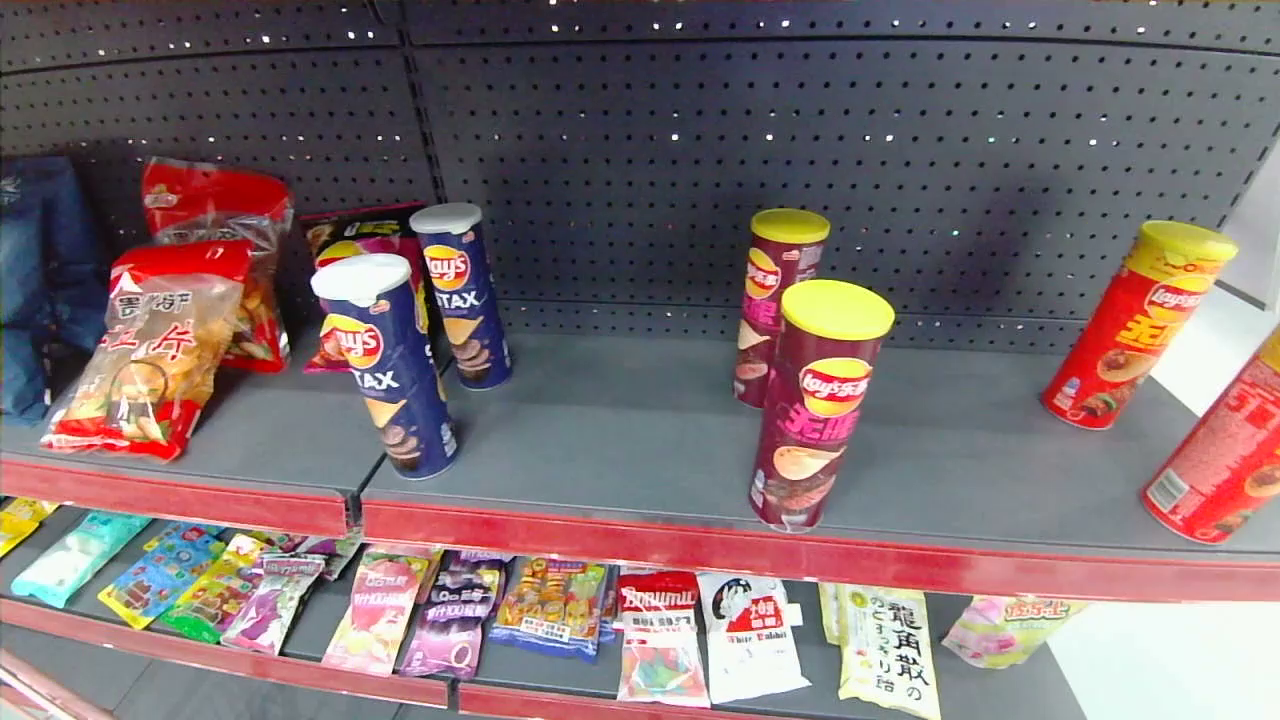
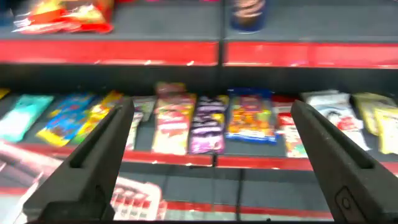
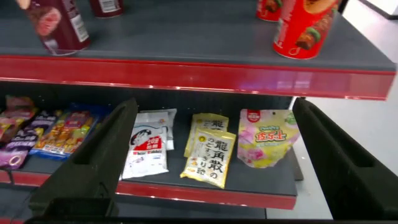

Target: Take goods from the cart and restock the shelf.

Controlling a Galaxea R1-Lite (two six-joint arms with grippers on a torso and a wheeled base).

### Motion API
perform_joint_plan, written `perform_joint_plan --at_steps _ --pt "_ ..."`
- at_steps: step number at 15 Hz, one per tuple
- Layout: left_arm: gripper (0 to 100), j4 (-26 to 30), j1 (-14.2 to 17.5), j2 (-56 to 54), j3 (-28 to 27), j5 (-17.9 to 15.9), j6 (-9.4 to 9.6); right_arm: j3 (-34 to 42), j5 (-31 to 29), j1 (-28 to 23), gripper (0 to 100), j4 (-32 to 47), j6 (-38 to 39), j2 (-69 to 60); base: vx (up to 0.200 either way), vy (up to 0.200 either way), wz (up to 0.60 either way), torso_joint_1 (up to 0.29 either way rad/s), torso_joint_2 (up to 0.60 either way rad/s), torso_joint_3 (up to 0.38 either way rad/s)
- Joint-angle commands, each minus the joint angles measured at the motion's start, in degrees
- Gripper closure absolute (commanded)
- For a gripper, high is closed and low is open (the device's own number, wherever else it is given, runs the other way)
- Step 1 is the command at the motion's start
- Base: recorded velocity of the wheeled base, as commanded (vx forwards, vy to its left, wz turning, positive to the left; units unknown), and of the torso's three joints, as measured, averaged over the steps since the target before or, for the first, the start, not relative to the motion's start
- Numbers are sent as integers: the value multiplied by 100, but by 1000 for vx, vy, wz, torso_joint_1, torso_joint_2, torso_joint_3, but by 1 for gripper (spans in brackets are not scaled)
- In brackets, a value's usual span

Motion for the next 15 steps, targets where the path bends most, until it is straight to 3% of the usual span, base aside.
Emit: perform_joint_plan --at_steps 1,3,4,5,6,7,9,10,11,12,13,14,15 --pt "0 -133 -15 -97 213 8 10 1 1 4 0 2 -7 14 0 0 0 0 0 0" --pt "0 -511 -6 -106 679 -54 -16 1 168 4 0 -7 19 5 0 0 0 0 0 0" --pt "0 -1592 -6 -97 1285 -89 -42 -641 502 57 0 64 54 356 0 0 0 0 0 0" --pt "0 -1777 -6 -106 1364 -89 -69 -1537 563 75 0 125 274 1525 0 0 0 0 0 0" --pt "0 -1627 -15 -106 1329 -36 -121 -1871 669 92 0 143 309 1965 0 0 0 0 0 0" --pt "0 -1680 -15 -106 1347 34 -192 -1924 1126 233 0 134 -174 2413 0 0 0 0 0 0" --pt "0 -1680 -6 -106 1347 333 -262 -2038 1249 286 0 37 -456 3336 0 0 0 0 0 0" --pt "0 -1680 -6 -106 1355 790 -455 -2267 1257 303 0 -200 -552 4057 0 0 0 0 0 0" --pt "0 -1680 -6 -106 1355 957 -658 -2425 1257 409 0 -420 -798 4865 0 0 0 0 0 0" --pt "0 -1680 -6 -106 1355 913 -763 -2574 1257 585 0 -534 -869 5357 0 0 0 0 0 0" --pt "0 -1680 -6 -106 1355 667 -754 -2671 1249 760 0 -560 -869 5762 0 0 0 0 0 0" --pt "0 -1671 -6 -106 1355 192 -622 -2750 1257 989 0 -569 -860 6184 0 0 0 0 0 0" --pt "0 -1513 -6 -115 1355 -27 -367 -2776 1257 1209 0 -595 -833 6474 0 0 0 0 0 0"
